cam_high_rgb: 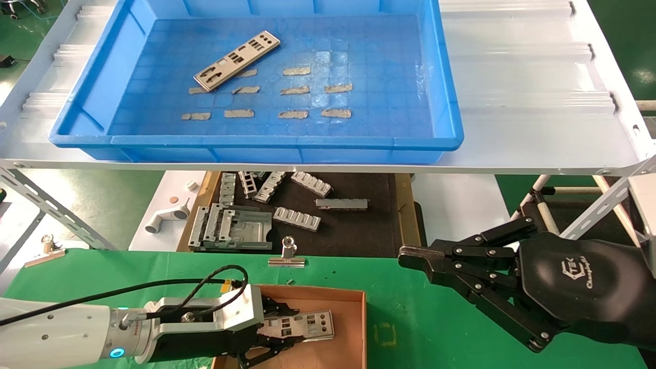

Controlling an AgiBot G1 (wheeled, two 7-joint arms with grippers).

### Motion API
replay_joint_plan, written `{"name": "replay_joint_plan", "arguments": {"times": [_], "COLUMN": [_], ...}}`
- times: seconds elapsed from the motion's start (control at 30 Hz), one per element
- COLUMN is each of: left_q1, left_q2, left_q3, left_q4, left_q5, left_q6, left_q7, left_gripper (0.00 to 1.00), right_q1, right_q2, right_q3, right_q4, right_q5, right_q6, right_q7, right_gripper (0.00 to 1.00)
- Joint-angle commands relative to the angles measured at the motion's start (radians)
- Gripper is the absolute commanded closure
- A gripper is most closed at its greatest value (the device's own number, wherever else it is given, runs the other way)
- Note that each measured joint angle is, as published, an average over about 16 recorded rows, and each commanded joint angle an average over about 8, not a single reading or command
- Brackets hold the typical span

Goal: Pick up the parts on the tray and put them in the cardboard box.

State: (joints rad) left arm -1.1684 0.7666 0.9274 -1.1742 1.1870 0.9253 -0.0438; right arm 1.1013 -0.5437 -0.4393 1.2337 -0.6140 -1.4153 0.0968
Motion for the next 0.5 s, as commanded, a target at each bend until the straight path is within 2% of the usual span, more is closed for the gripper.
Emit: {"name": "replay_joint_plan", "arguments": {"times": [0.03,0.17,0.27,0.5], "left_q1": [0.0,0.001,0.001,0.003], "left_q2": [0.001,0.0,0.0,0.0], "left_q3": [0.0,0.001,0.001,0.003], "left_q4": [0.0,0.001,0.001,0.002], "left_q5": [-0.001,0.0,0.002,0.004], "left_q6": [0.002,0.001,-0.002,-0.004], "left_q7": [0.001,0.0,-0.003,-0.008], "left_gripper": [0.4,0.18,0.09,0.0], "right_q1": [0.0,0.0,0.0,0.0], "right_q2": [0.0,0.0,0.0,0.0], "right_q3": [0.0,0.0,0.0,0.0], "right_q4": [0.0,0.0,0.0,0.0], "right_q5": [0.0,0.0,0.0,0.0], "right_q6": [0.0,0.0,0.0,0.0], "right_q7": [0.0,0.0,0.0,0.0], "right_gripper": [1.0,1.0,1.0,1.0]}}
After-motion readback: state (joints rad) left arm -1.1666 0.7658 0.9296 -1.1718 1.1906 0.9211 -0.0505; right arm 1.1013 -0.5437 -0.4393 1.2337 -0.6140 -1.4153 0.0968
